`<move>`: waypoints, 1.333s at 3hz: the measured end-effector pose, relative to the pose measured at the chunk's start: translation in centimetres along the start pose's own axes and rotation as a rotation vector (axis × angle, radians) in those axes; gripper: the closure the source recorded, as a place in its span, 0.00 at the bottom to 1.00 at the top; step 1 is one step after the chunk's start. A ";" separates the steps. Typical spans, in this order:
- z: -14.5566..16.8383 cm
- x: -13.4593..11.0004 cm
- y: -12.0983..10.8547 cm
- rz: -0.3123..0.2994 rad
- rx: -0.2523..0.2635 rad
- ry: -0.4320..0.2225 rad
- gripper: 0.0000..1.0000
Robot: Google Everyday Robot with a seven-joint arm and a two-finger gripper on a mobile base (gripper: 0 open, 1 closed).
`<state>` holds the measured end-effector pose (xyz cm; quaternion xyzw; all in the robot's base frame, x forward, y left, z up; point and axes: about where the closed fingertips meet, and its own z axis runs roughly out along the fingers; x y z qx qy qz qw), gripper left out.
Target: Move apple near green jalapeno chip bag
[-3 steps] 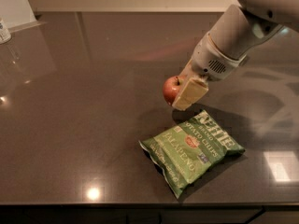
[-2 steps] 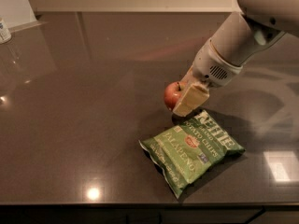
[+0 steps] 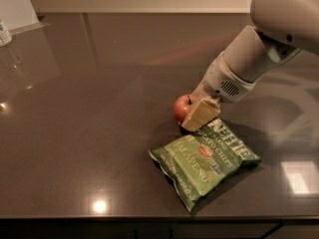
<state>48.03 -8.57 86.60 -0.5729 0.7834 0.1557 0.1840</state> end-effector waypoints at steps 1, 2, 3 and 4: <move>0.1 -0.1 0.1 -0.002 0.001 -0.001 0.39; 0.1 -0.1 0.2 -0.004 0.001 0.000 0.17; 0.1 -0.2 0.3 -0.007 0.001 0.001 0.00; 0.1 -0.2 0.3 -0.007 0.001 0.001 0.00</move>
Offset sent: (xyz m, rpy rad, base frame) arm -0.0004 0.0009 -0.0006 0.0008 -0.0020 0.0007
